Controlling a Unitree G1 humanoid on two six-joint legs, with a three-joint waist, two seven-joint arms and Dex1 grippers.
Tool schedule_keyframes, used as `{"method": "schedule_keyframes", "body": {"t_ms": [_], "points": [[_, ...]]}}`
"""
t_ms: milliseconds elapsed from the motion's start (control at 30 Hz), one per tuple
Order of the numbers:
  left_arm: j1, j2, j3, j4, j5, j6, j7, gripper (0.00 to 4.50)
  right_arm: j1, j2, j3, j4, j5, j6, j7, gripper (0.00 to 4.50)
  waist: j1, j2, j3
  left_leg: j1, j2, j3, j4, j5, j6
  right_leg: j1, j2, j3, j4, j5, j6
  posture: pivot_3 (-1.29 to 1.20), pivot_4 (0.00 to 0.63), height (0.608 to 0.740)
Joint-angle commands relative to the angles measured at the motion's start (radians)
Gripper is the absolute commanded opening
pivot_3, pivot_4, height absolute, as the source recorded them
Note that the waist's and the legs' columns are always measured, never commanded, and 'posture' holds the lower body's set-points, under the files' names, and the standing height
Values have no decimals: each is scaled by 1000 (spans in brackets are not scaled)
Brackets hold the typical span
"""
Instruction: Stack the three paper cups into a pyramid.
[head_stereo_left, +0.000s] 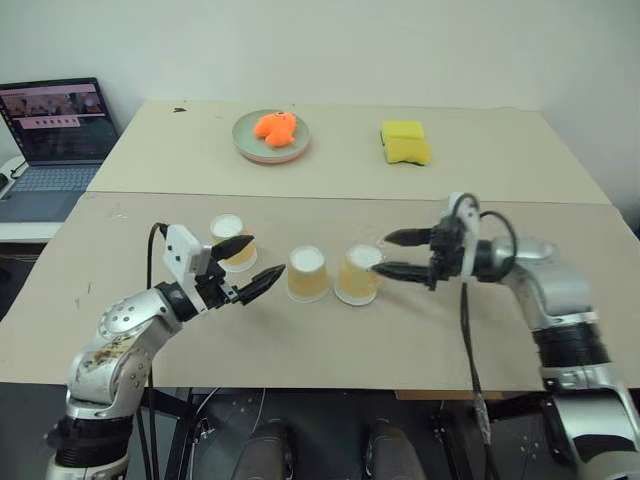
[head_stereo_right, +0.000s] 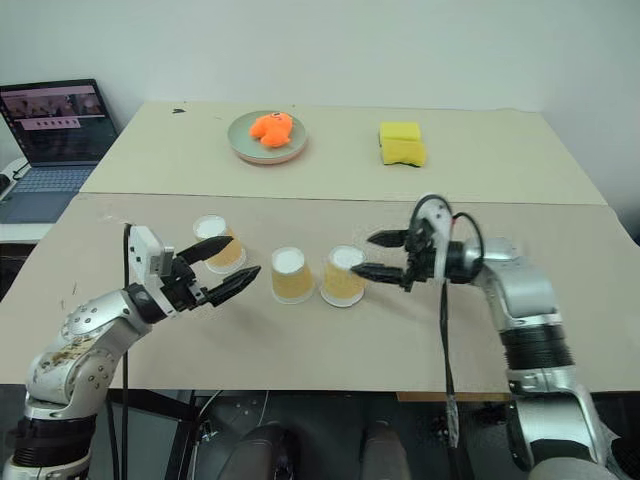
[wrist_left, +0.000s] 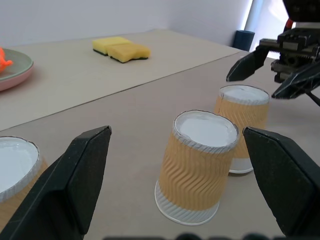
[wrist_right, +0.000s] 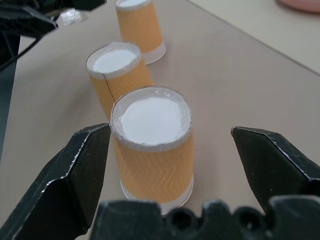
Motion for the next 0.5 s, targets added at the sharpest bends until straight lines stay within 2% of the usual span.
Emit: {"method": "schedule_keyframes", "body": {"t_ms": [33, 300, 500], "points": [[-43, -8, -4, 8, -2, -25, -13, 4500, 22, -63, -115, -96, 90, 76, -11, 4464, 1, 0, 0, 0, 0, 0, 0, 0, 0, 0, 0, 0, 0, 0, 0, 0, 150, 673], [-115, -40, 58, 79, -41, 5, 46, 4500, 105, -138, -247, -137, 130, 97, -88, 4464, 5, 0, 0, 0, 0, 0, 0, -3, 4, 1, 0, 0, 0, 0, 0, 0, 150, 673], [-144, -70, 155, 113, -1, 8, 230, 4500, 176, -132, -264, -215, 128, 66, -139, 4464, 3, -1, 0, 0, 0, 0, 0, -2, 4, 1, 0, 0, 0, 0, 0, 0, 150, 673]]}}
